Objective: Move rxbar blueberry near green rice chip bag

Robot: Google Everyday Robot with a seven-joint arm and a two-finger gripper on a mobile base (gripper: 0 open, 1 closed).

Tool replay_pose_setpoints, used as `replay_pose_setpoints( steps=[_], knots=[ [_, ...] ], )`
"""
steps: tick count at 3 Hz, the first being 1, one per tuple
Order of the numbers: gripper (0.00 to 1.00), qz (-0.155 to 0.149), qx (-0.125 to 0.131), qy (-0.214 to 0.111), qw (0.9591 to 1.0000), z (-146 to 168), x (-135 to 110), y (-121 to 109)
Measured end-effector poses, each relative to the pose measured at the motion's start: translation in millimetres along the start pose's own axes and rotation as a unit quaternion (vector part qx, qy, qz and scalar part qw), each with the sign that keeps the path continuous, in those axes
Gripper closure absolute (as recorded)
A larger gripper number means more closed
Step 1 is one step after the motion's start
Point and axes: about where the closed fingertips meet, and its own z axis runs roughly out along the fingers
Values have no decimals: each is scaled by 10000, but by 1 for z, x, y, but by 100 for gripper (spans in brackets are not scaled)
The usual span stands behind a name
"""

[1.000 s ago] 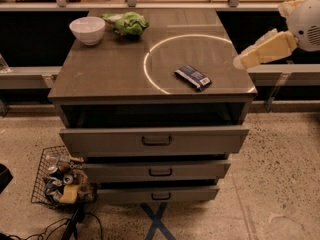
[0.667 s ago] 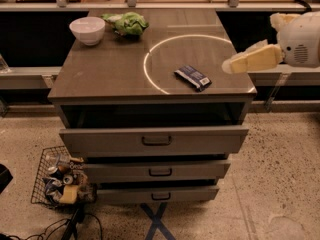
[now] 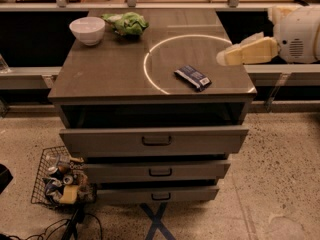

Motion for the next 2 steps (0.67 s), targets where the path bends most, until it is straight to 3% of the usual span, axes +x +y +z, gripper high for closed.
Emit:
replay_pose_setpoints(
  steps=[1, 2],
  knots=[
    [0, 5, -78, -105, 9999, 14, -3, 8],
    [0, 161, -292, -214, 9992, 44, 14, 20]
  ],
)
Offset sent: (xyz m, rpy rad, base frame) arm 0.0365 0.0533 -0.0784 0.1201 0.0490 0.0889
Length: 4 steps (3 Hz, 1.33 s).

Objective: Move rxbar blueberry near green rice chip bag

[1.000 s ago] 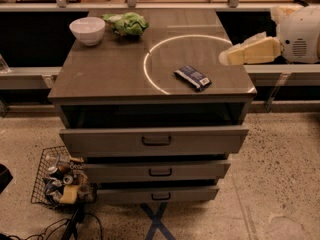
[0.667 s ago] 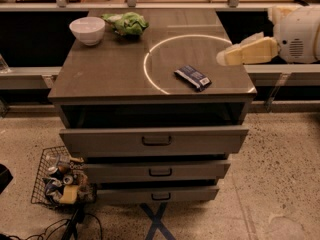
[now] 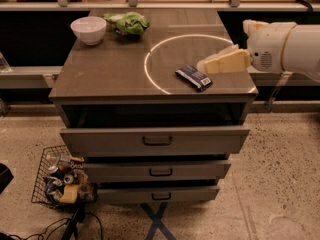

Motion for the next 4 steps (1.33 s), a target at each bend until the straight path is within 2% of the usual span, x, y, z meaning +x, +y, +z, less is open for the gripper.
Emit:
replay_pose_setpoints(
  steps=[2, 4],
  knots=[
    [0, 304, -226, 40, 9993, 55, 44, 2],
    [0, 581, -308, 37, 9978, 94, 71, -5]
  ],
)
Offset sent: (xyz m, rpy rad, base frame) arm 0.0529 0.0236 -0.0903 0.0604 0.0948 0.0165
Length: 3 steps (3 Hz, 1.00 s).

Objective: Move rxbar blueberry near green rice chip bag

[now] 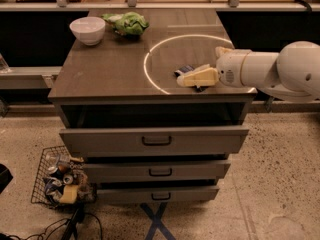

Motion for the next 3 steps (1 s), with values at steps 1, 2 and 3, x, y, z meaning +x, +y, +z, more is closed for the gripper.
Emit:
replay_pose_setpoints(
  steps=[1, 2, 3],
  knots=[
    [0, 173, -45, -17, 9998, 13, 14, -1],
    [0, 215, -107, 36, 9997, 22, 28, 2],
    [0, 266, -143, 97, 9995, 28, 41, 4]
  ],
)
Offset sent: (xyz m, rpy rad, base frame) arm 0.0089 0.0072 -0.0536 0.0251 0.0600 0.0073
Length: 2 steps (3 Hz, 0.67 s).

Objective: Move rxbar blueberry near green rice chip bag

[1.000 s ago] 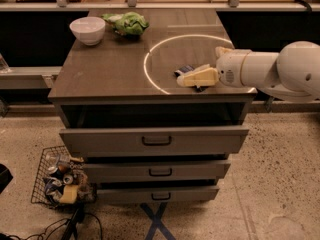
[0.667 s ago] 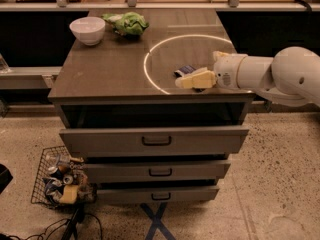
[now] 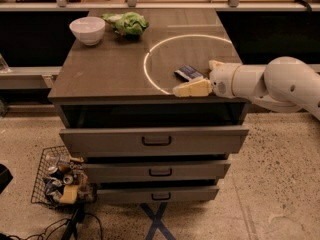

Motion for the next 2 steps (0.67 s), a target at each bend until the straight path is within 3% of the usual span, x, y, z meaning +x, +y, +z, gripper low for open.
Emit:
replay_pose_setpoints(
  steps=[1, 2],
  knots=[
    [16, -10, -44, 103, 9999, 8, 13, 5],
    [39, -14, -62, 115, 9999, 10, 14, 7]
  ],
)
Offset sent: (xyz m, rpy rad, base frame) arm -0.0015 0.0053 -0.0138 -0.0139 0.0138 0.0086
